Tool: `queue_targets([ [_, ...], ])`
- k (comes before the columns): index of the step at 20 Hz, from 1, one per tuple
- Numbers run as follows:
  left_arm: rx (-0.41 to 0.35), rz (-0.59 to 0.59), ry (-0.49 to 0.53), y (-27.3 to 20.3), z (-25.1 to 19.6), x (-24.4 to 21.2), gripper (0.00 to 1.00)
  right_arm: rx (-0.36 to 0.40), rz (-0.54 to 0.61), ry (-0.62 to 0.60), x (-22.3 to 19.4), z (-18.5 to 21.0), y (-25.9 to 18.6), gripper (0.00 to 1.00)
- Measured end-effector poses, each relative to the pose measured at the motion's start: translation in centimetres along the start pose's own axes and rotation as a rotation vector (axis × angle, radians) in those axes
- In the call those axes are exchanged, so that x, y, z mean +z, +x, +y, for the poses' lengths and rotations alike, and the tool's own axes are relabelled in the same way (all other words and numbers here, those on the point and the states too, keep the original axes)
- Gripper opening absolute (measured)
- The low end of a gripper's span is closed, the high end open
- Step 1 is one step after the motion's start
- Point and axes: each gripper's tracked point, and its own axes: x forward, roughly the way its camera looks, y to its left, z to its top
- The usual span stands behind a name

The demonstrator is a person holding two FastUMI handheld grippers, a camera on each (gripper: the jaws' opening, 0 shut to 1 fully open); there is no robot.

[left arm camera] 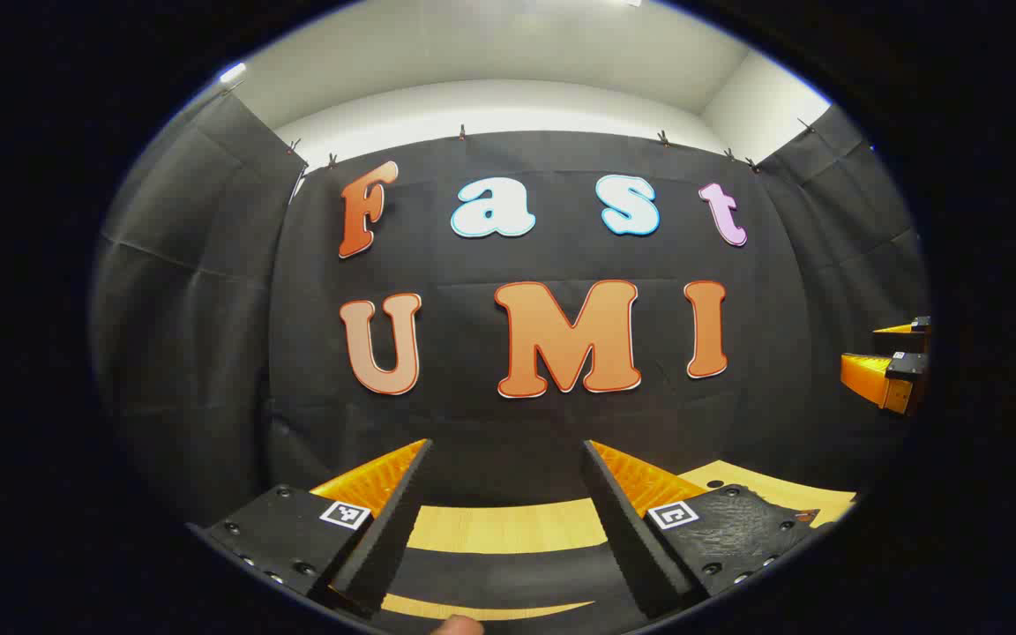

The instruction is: Grasp the waist and the cuffs of the jeans and fold them to make the two legs overlap; first hold the waist and fold one-third of the jeans toward the cuffs, then hold the cuffs and fold the remaining one-third in the same direction to finish folding.

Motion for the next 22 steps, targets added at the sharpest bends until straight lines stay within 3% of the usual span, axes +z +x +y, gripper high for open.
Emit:
queue_targets([
  [7,0.081,0.035,0.001,0.5,-0.4,-1.9,0.99,0.085,0.022,-0.013,-1.7,1.5,1.3,1.0],
  [14,0.146,0.043,0.0,2.0,0.1,-2.5,1.0,0.107,0.055,0.007,-3.8,2.0,4.0,1.0],
  [15,0.15,0.05,0.001,2.1,0.2,-2.9,1.0,0.101,0.066,-0.001,-4.2,1.7,4.2,0.94],
  [16,0.161,0.059,0.007,2.3,0.6,-3.1,0.99,0.098,0.073,-0.007,-4.6,1.3,4.4,1.0],
  [17,0.169,0.067,0.01,2.3,0.9,-3.3,0.99,0.09,0.084,-0.008,-5.0,1.0,4.7,0.94],
  [22,0.219,0.096,0.03,2.0,2.8,-3.9,1.0,0.067,0.14,0.0,-7.0,-1.1,5.6,0.98],
])
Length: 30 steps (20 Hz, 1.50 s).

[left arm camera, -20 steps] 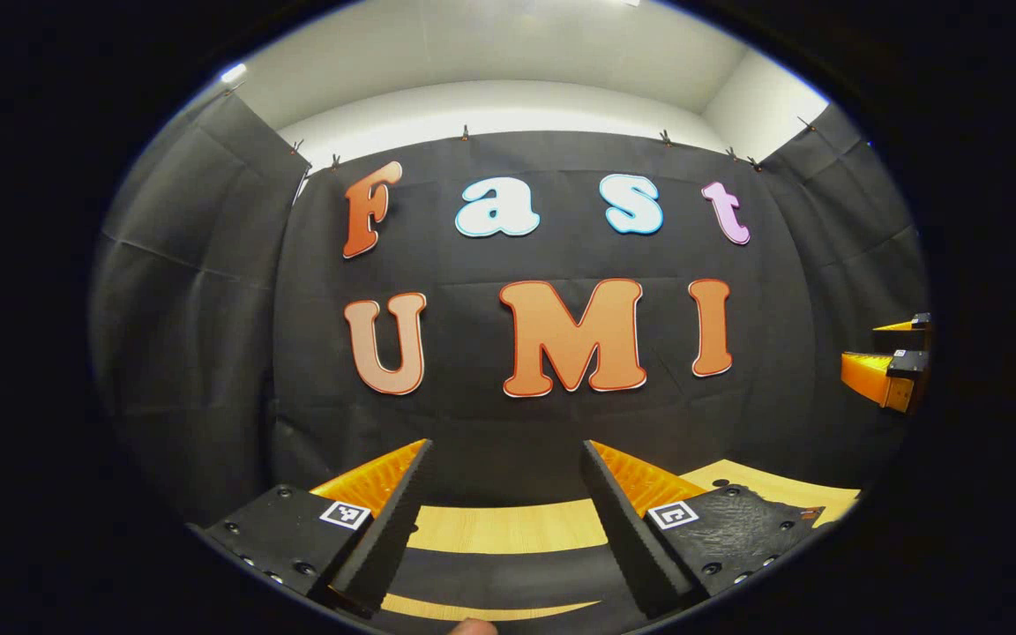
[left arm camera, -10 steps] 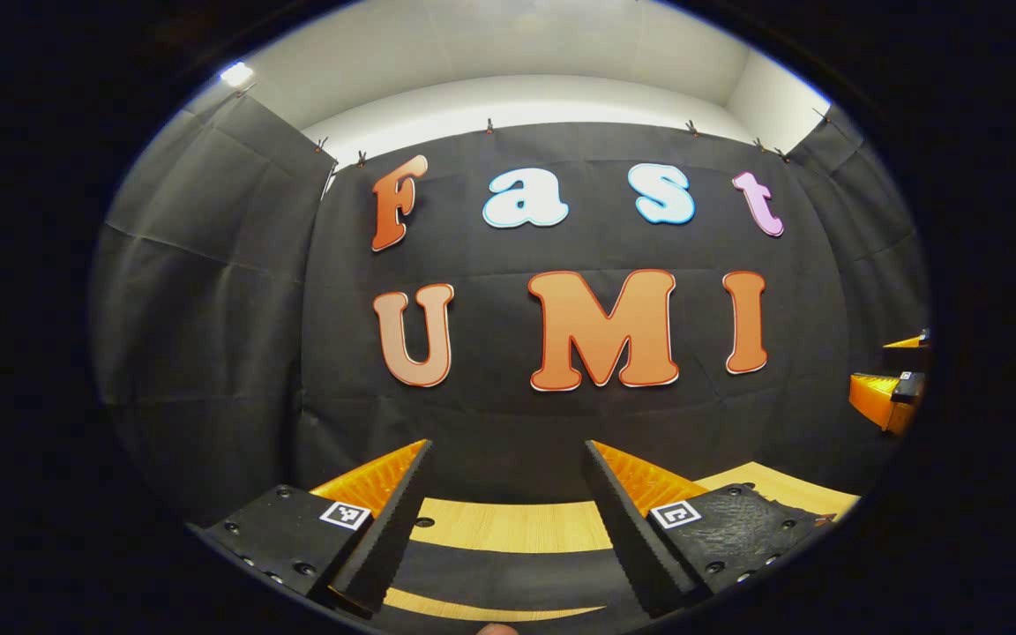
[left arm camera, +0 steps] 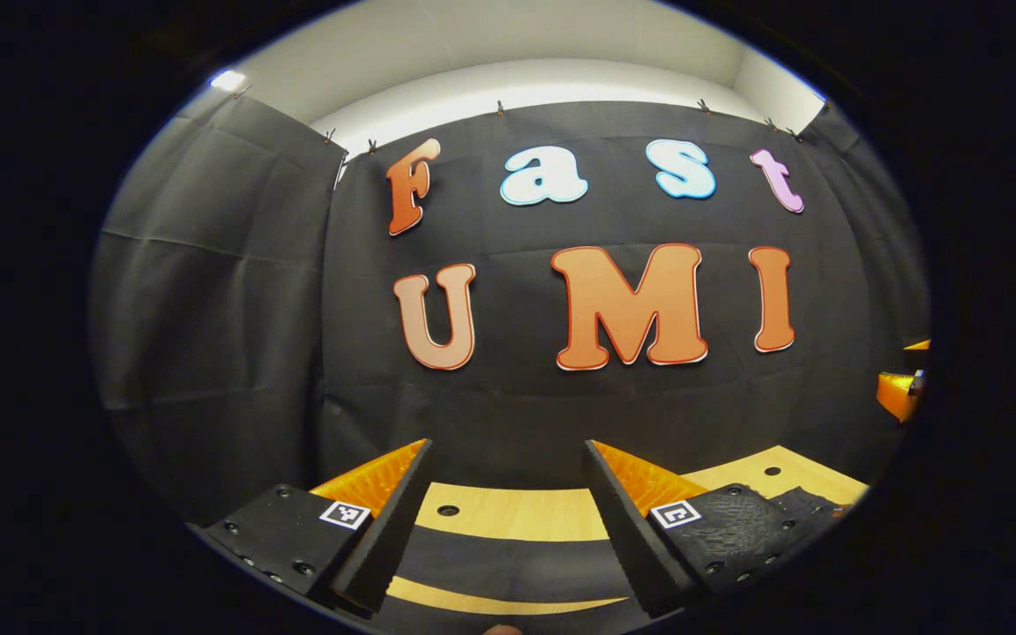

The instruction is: Grasp the waist and the cuffs of the jeans and fold them to make the two legs overlap; first hold the waist and fold one-third of the jeans toward the cuffs, then hold the cuffs and fold the remaining one-third in the same direction to finish folding.

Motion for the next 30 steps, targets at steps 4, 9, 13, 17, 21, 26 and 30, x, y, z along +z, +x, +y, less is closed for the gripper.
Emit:
queue_targets([
  [4,0.043,0.022,0.014,0.1,2.0,-0.8,1.0,-0.008,0.04,0.002,-1.4,-1.5,0.7,0.98],
  [9,0.111,0.124,0.007,-0.2,5.3,-3.5,0.99,0.013,0.122,0.037,-3.9,-2.8,1.1,0.98],
  [13,0.133,0.245,0.015,0.4,6.6,-6.5,1.0,0.017,0.146,0.04,-5.0,-4.1,1.2,0.98],
  [17,0.169,0.342,0.039,-1.1,8.0,-8.9,1.0,0.04,0.197,0.054,-7.0,-4.5,1.7,0.98],
  [21,0.201,0.457,0.034,-2.4,9.1,-12.3,0.99,0.06,0.278,0.067,-10.1,-5.2,1.7,0.98],
  [26,0.257,0.557,0.029,-3.8,10.6,-15.1,1.0,0.078,0.389,0.099,-14.4,-5.9,1.3,0.99],
  [30,0.28,0.698,0.02,-5.1,12.1,-19.3,0.99,0.078,0.511,0.103,-17.9,-5.8,0.7,0.99],
])
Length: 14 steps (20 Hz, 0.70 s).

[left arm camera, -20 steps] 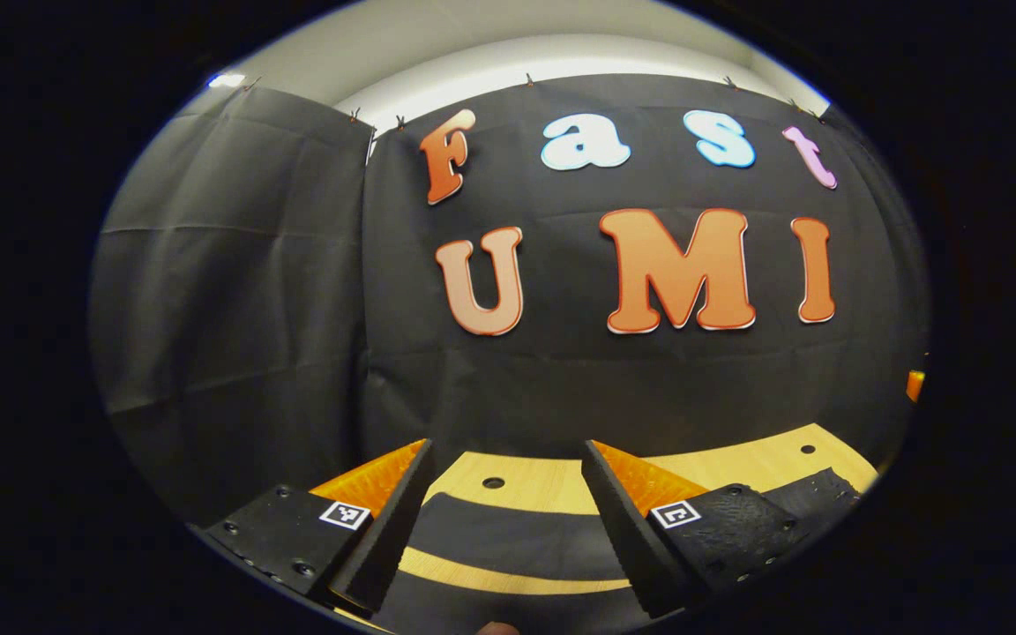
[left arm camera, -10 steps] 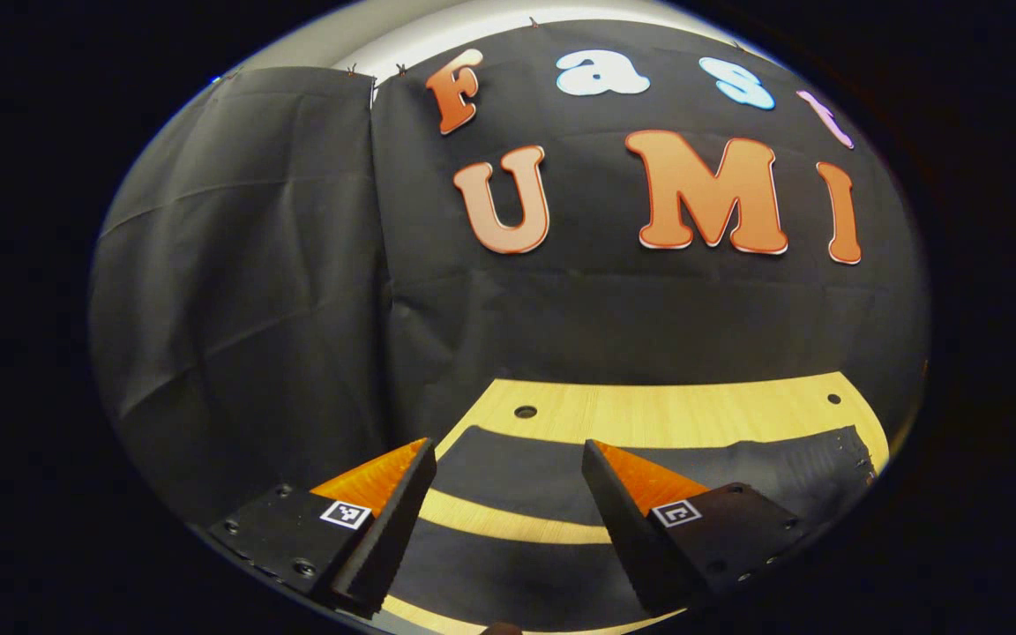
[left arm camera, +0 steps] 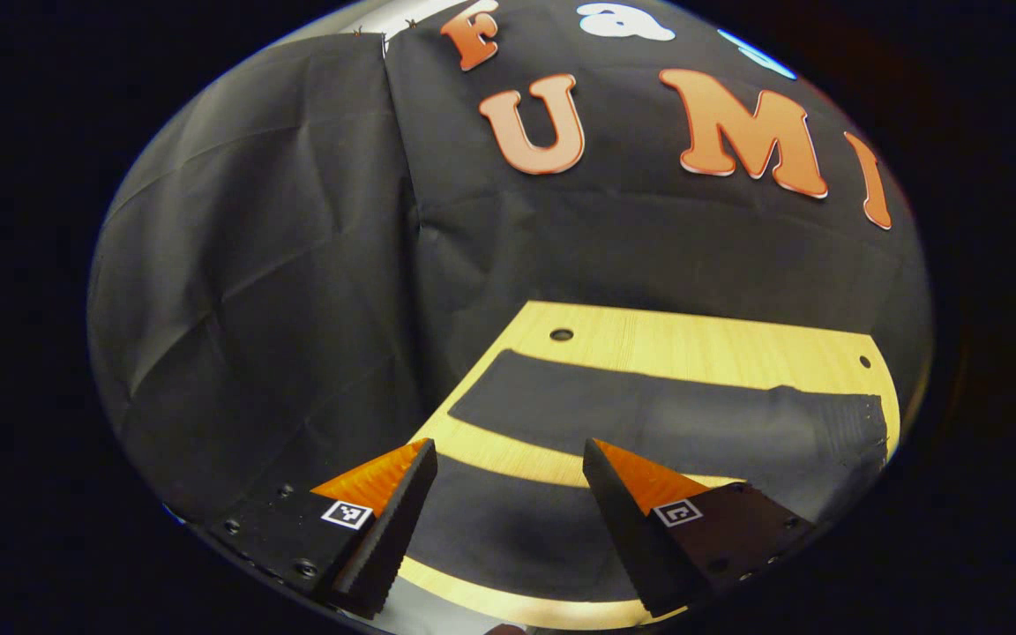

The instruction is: Grasp the waist and the cuffs of the jeans and fold them to make the two legs overlap; first hold the waist and fold one-third of the jeans toward the cuffs, then hold the cuffs and fold the remaining one-third in the same direction to finish folding.

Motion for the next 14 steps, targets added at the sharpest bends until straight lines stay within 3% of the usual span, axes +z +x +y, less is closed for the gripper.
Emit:
queue_targets([
  [5,0.006,0.173,0.0,3.0,2.0,-4.4,1.0,-0.026,0.14,0.042,-3.7,-0.5,1.4,0.99],
  [9,-0.009,0.337,-0.076,6.2,3.3,-6.8,1.0,-0.078,0.262,0.131,-7.0,-1.6,2.5,0.99],
  [14,0.034,0.551,-0.178,8.7,4.7,-9.5,1.0,-0.149,0.379,0.172,-10.0,-3.4,3.5,0.99],
])
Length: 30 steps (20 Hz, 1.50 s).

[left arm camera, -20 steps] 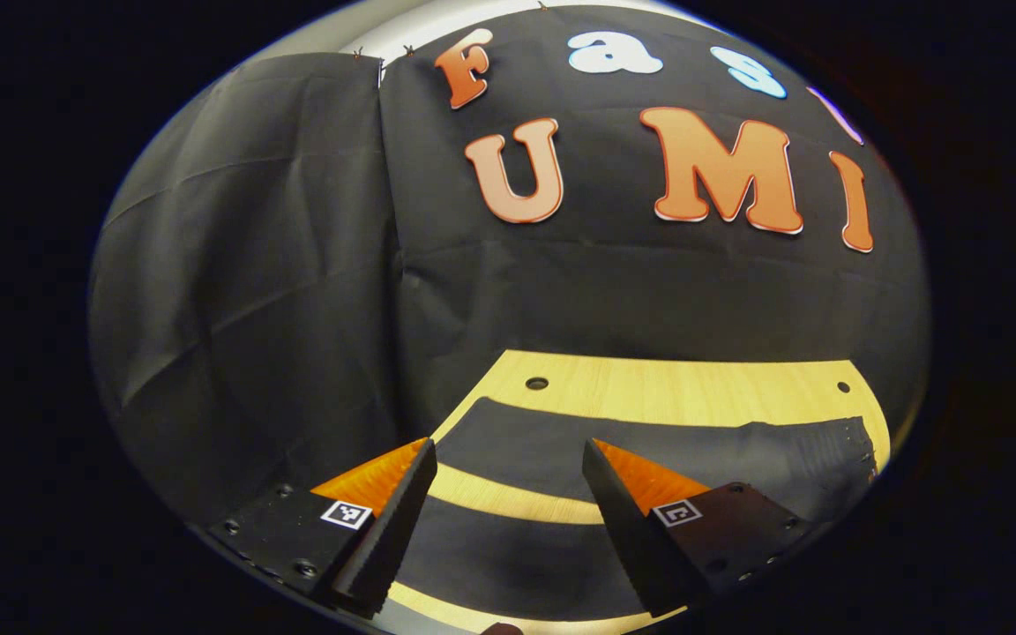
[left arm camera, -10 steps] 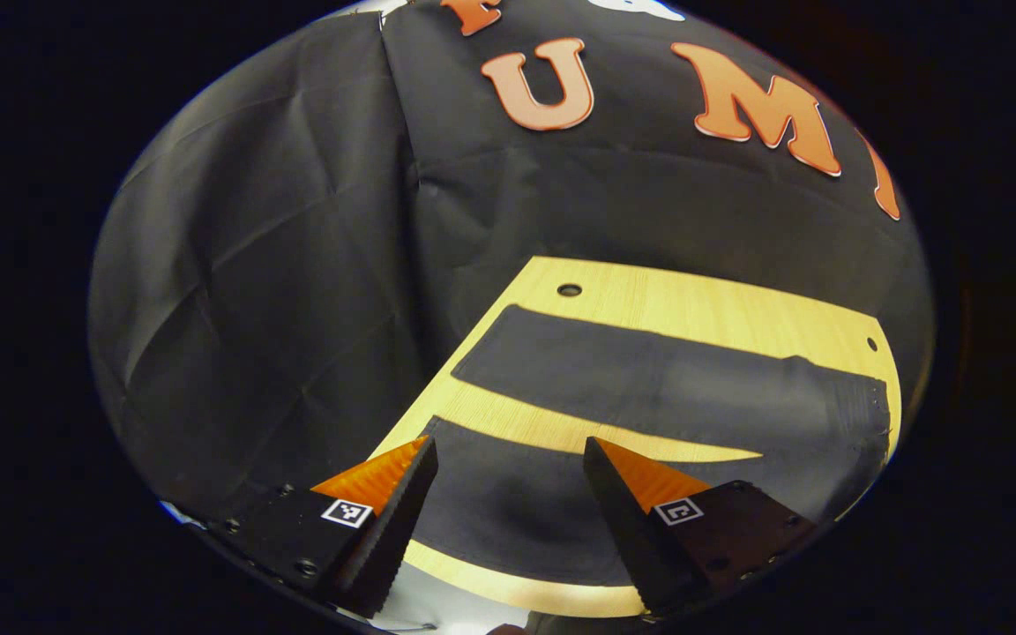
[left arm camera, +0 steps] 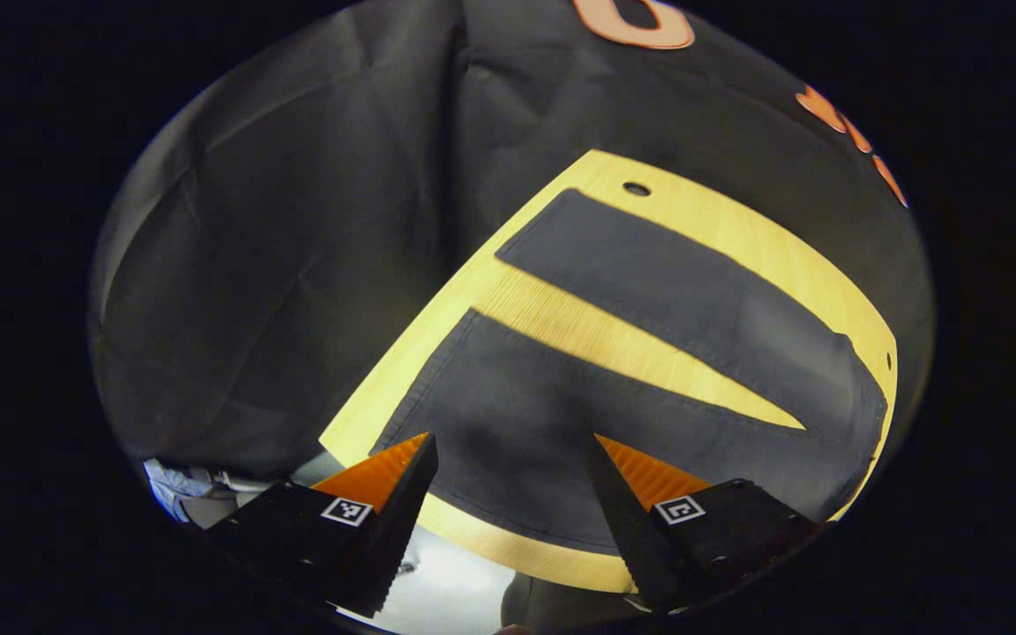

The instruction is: Grasp the waist and the cuffs of the jeans and fold them to make the two legs overlap; first hold the waist and fold one-third of the jeans toward the cuffs, then hold the cuffs and fold the remaining one-third in the same direction to finish folding.

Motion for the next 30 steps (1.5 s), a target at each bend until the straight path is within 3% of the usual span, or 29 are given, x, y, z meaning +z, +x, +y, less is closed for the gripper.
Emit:
queue_targets([
  [6,0.017,0.235,-0.175,3.1,2.3,-2.2,0.96,-0.041,0.145,0.106,-2.3,-1.2,2.6,0.99],
  [11,0.043,0.343,-0.306,4.2,3.1,-3.6,0.99,-0.087,0.276,0.168,-5.0,-2.5,4.2,0.99],
  [17,0.087,0.402,-0.375,5.2,3.3,-3.8,0.99,-0.113,0.4,0.325,-7.8,-3.9,5.6,0.98],
  [24,0.118,0.427,-0.402,6.1,3.1,-3.6,0.94,-0.171,0.454,0.481,-9.5,-6.0,7.9,0.97],
  [27,0.062,0.42,-0.475,6.4,2.7,-3.8,0.94,-0.169,0.436,0.52,-8.4,-6.2,9.0,0.96],
  [30,0.039,0.449,-0.542,6.4,2.9,-3.6,0.92,-0.204,0.48,0.481,-8.4,-6.3,9.2,0.93],
])
